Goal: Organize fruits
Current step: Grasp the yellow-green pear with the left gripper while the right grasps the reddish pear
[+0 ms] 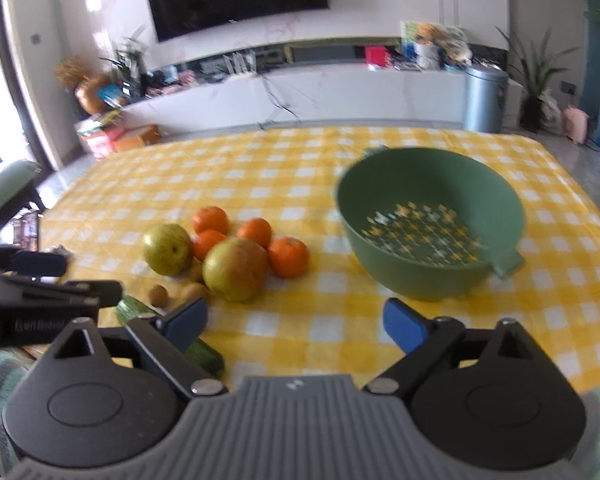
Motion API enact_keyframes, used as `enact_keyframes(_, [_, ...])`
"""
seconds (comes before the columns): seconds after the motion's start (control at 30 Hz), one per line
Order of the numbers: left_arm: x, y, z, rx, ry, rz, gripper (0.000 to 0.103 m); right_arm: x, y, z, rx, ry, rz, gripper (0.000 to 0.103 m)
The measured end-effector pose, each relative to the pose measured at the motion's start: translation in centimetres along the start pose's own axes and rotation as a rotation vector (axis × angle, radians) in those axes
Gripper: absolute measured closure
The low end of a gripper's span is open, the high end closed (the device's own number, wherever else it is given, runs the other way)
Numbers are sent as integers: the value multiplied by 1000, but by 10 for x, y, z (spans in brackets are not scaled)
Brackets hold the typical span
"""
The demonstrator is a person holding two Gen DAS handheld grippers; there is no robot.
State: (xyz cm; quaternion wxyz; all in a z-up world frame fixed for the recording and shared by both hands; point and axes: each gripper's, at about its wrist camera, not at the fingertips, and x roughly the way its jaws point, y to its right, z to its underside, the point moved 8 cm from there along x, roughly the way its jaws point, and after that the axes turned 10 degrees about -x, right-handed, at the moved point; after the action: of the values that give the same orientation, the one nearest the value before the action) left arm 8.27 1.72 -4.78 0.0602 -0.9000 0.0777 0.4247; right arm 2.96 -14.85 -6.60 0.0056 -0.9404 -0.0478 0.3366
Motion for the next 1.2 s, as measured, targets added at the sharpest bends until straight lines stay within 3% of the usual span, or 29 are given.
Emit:
enact_keyframes(0.07, [6,-5,-8,1,-6,22,38,8,-5,-4,0,-2,-18,12])
enact_keyframes(0.2, [20,-15,-22,38,-34,42,38,31,-14,-10,10,-44,-77,28])
enact_keyframes(0.3, [35,-20,-33,71,-65,71,38,52,-18,-12,51,-91,-125,33])
enact_keyframes(0.57, [86,-28,-46,182,-147,162,23,99,-22,-14,190,-174,-207,34])
enact_keyframes(0.93, [142,-45,-50,78,-303,319,20,139,-17,-10,300,-230,-238,28])
enact_keyframes(1.2, [165,-54,-53,-17,-348,420,16,153,-15,-7,353,-240,-263,27])
